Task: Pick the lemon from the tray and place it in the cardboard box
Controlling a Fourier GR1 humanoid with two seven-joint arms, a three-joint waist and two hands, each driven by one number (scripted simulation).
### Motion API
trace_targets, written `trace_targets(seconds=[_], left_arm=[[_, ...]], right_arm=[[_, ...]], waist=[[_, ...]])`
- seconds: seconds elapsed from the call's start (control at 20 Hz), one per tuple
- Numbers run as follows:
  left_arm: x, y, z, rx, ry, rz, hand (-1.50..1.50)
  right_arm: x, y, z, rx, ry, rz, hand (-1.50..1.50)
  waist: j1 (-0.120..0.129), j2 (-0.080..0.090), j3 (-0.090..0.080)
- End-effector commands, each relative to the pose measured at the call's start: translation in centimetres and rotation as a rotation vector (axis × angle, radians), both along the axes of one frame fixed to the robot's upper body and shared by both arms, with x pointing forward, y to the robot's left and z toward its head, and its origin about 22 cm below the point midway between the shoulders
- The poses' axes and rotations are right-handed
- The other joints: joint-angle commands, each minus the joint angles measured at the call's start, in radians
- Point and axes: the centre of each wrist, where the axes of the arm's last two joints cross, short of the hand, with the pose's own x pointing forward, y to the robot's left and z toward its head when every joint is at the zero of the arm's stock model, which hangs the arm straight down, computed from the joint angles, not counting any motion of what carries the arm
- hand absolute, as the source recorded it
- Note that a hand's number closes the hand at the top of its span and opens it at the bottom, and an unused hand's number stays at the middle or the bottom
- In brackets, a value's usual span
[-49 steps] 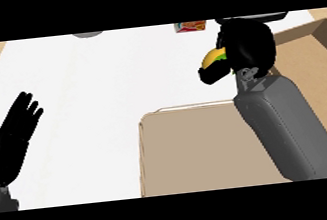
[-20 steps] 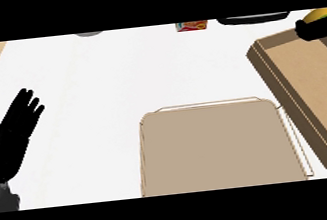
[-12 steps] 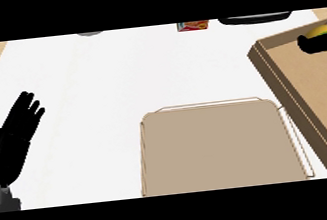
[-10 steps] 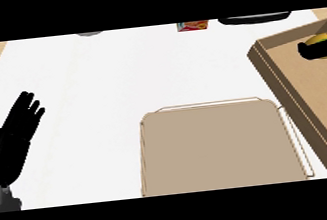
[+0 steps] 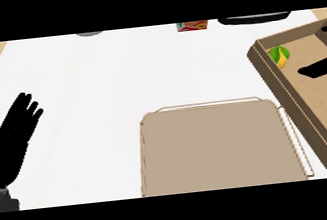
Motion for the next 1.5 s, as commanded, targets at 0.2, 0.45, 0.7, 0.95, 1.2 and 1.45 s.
trace_targets(seconds=[0.2, 0.45, 0.7, 0.95, 1.2, 1.45], left_arm=[[-0.4, -0.2, -1.6, 0.003, 0.009, 0.036, 0.0], [0.1, 0.1, 0.5, 0.019, -0.003, 0.019, 0.0], [-1.3, -0.4, -0.3, 0.016, 0.01, 0.019, 0.0], [-0.6, -0.2, -0.5, -0.002, 0.019, 0.019, 0.0], [-1.7, 1.1, 0.1, 0.011, 0.021, 0.001, 0.0], [-0.9, 0.6, -0.4, 0.016, 0.0, -0.006, 0.0]], right_arm=[[-1.6, -1.7, 3.1, 0.211, -0.471, -0.117, -1.5], [-4.5, -3.9, 2.5, 0.322, -0.59, -0.17, -1.5], [-9.2, -6.6, 1.9, 0.368, -0.639, -0.242, -1.5], [-13.8, -10.7, 5.4, 0.402, -0.671, -0.177, -1.5], [-16.6, -14.0, 4.1, 0.382, -0.659, -0.158, -1.5], [-19.2, -13.3, 5.6, 0.367, -0.614, -0.144, -1.5]], waist=[[-0.026, -0.007, 0.0], [-0.019, -0.006, 0.0], [-0.015, -0.006, 0.0], [-0.016, -0.004, -0.001], [-0.006, -0.002, 0.0], [-0.009, -0.003, -0.001]])
